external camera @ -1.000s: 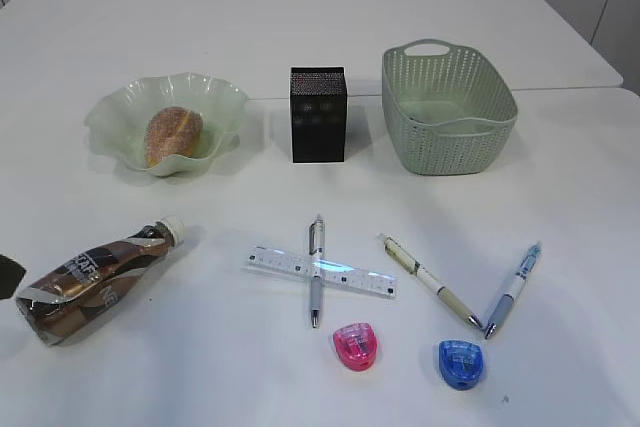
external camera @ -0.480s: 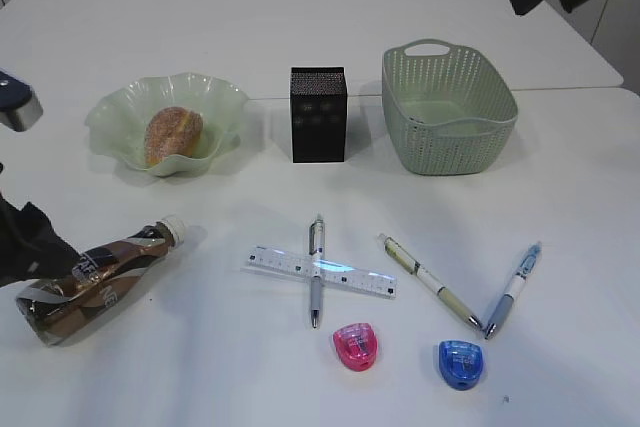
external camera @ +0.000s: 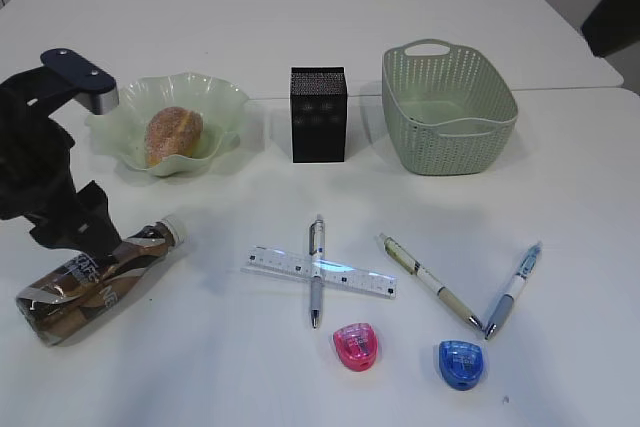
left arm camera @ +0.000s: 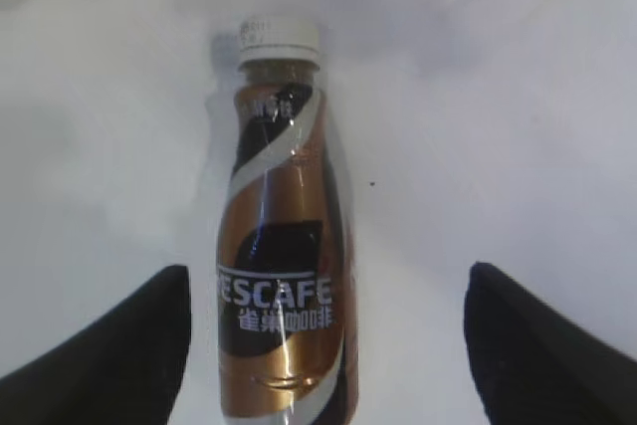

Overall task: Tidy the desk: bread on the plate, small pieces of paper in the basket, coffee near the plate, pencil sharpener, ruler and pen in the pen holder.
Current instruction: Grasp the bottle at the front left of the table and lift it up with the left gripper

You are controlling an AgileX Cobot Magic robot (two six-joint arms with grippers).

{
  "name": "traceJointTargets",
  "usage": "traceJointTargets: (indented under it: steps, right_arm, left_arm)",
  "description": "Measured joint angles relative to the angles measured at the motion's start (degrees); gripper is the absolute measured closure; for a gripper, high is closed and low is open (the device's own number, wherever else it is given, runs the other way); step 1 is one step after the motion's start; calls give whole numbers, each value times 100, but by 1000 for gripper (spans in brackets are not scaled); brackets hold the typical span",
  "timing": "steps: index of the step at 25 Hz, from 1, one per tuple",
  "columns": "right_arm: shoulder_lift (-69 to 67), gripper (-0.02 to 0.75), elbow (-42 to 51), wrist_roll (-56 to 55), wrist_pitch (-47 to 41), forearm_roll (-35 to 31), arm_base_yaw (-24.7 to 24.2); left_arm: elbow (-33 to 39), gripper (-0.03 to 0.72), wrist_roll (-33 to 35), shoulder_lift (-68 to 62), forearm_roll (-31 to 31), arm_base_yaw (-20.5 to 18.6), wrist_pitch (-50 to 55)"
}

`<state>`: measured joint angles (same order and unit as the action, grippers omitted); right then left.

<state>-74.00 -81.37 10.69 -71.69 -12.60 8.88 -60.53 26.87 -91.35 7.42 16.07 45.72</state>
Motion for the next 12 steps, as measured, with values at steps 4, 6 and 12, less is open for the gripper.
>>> traceJointTargets:
  steps: [4,6,12]
  right_arm:
    - [517,326,436,50,-9,0,0]
    - [735,326,526,60,-21,0,0]
    - [936,327,577,60,-21,0,0]
  left_arm:
    - [-430,55,-1,-409,-162,0,183]
    - [-475,63,-1,-529,-222,0,196]
    - [-513,122,-1,-607,-235,0,233]
